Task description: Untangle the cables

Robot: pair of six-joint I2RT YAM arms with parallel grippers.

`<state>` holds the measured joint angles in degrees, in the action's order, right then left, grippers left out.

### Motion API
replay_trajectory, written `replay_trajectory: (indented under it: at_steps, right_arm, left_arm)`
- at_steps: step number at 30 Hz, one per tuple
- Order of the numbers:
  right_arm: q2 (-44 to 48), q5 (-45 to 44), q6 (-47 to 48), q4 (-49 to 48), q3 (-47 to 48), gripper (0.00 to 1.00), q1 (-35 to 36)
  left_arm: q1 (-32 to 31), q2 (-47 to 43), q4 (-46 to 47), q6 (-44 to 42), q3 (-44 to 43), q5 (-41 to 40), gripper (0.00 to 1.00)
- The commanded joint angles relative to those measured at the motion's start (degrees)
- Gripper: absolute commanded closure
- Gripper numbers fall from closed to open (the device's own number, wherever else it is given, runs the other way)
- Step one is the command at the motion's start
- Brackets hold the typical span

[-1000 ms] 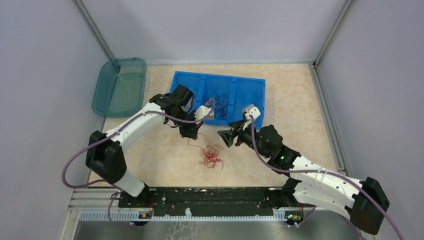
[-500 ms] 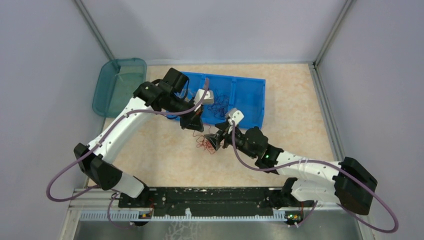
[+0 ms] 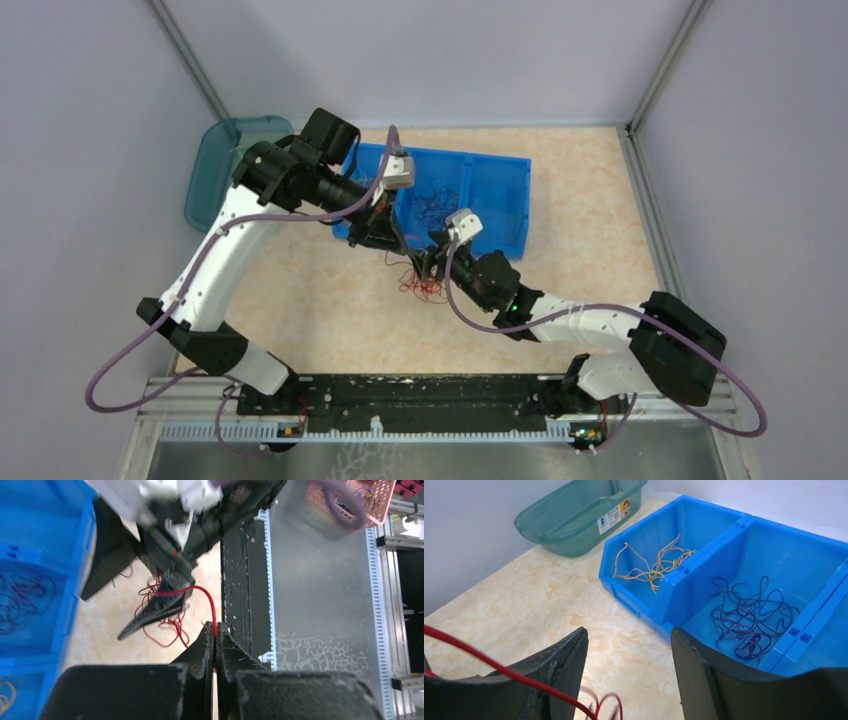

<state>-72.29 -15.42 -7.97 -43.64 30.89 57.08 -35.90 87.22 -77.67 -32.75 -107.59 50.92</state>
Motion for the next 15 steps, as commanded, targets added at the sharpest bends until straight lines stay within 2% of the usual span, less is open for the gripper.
replay_trajectory:
  at_steps: [1,6,12,15]
  right_arm:
    - [-2.21,-1.34,-1.59,-6.21,1.89,0.38,1.27]
    - [-4.35,-0.4,-5.69,-9.24,-0.24,0.42,1.32]
    - [-6.37,-0.21,-11.14,-12.85,-4.72,0.52,1.96]
    - [-6.63,-0.65,-12.59,-13.91,-6.29,0.52,2.25]
  left_arm:
    - [-0.22,1.53,-3.37,-0.06,-8.22,5.03,1.0]
    - [-0.22,1.05,-0.43,0.94,-12.51,6.51,1.0]
    - [-0.22,-3.04,10.42,4.1,-12.12,4.95,1.0]
    - [-0.22,-5.44,16.17,5.3,-12.01,3.36,1.0]
